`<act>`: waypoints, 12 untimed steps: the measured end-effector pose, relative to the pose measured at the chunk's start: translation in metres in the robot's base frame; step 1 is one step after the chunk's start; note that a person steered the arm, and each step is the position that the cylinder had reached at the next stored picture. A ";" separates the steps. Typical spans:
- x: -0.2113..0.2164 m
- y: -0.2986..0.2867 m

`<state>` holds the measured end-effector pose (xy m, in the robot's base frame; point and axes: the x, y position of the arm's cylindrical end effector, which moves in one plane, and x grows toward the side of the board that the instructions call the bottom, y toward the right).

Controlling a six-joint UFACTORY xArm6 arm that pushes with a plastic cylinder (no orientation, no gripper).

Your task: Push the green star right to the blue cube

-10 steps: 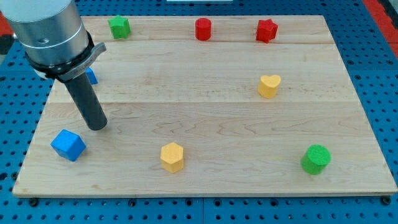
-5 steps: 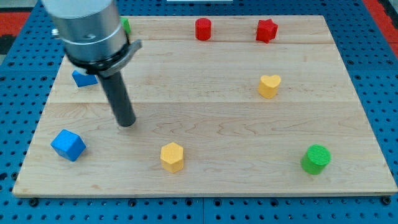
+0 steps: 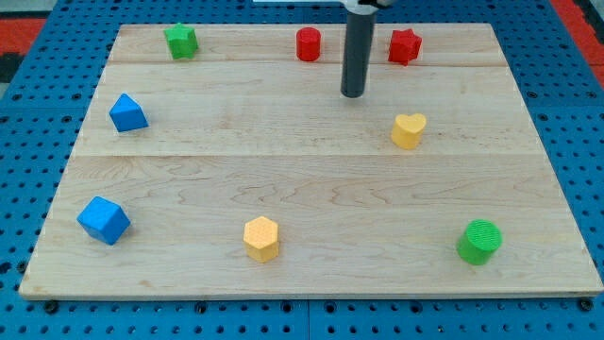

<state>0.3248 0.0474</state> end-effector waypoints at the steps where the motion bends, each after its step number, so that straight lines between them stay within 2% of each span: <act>1: -0.026 -0.101; 2: -0.024 -0.220; 3: -0.068 -0.298; 4: -0.101 -0.310; 5: -0.120 -0.292; 7: -0.133 -0.185; 10: -0.134 -0.183; 12: -0.132 -0.217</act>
<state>0.1923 -0.1700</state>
